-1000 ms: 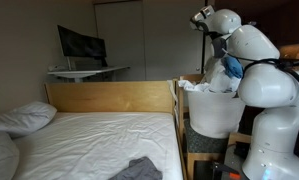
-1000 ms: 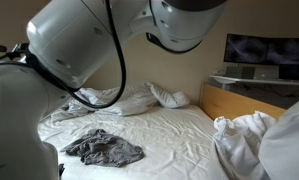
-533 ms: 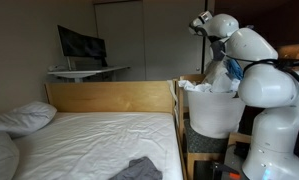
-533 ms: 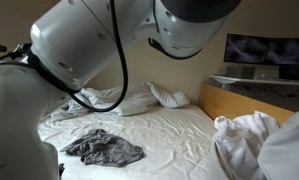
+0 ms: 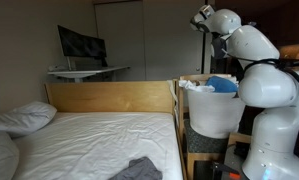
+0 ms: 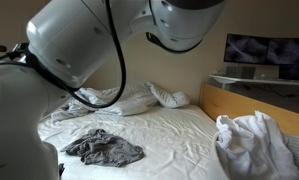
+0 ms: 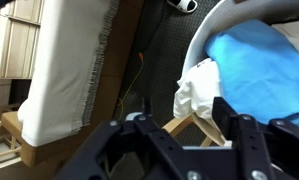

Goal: Put the shirts on the bed into the basket

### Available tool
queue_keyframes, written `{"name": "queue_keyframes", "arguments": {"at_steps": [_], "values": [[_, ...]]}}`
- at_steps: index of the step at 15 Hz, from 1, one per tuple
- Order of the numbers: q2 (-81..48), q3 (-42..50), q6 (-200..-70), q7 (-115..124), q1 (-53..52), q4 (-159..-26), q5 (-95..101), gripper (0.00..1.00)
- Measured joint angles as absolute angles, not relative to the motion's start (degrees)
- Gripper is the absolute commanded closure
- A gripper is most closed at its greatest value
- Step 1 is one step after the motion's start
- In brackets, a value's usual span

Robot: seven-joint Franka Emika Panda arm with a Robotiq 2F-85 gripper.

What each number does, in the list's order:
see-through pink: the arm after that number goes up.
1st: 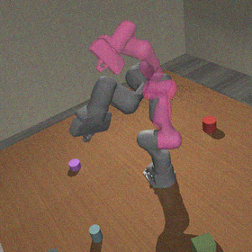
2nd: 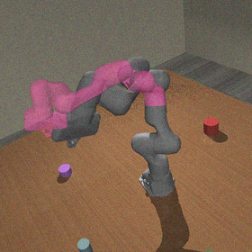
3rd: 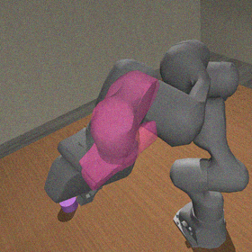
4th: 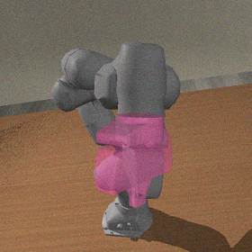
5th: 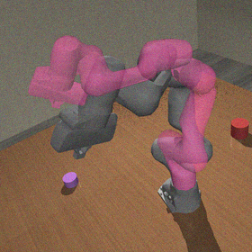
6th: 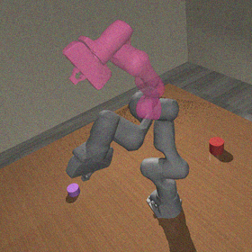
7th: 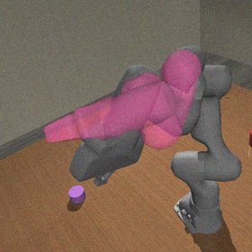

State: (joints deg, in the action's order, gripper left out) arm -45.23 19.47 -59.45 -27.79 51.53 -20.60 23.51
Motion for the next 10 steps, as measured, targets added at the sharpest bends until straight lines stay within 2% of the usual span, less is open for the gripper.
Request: {"name": "queue_keyframes", "arguments": {"at_steps": [2, 10], "values": [[-44.79, 19.68, -59.46, -29.81, 51.54, -20.29, 23.65, 0.00], [-43.80, 21.77, -67.53, -36.77, 49.42, -20.40, 28.74, 0.00]]}}
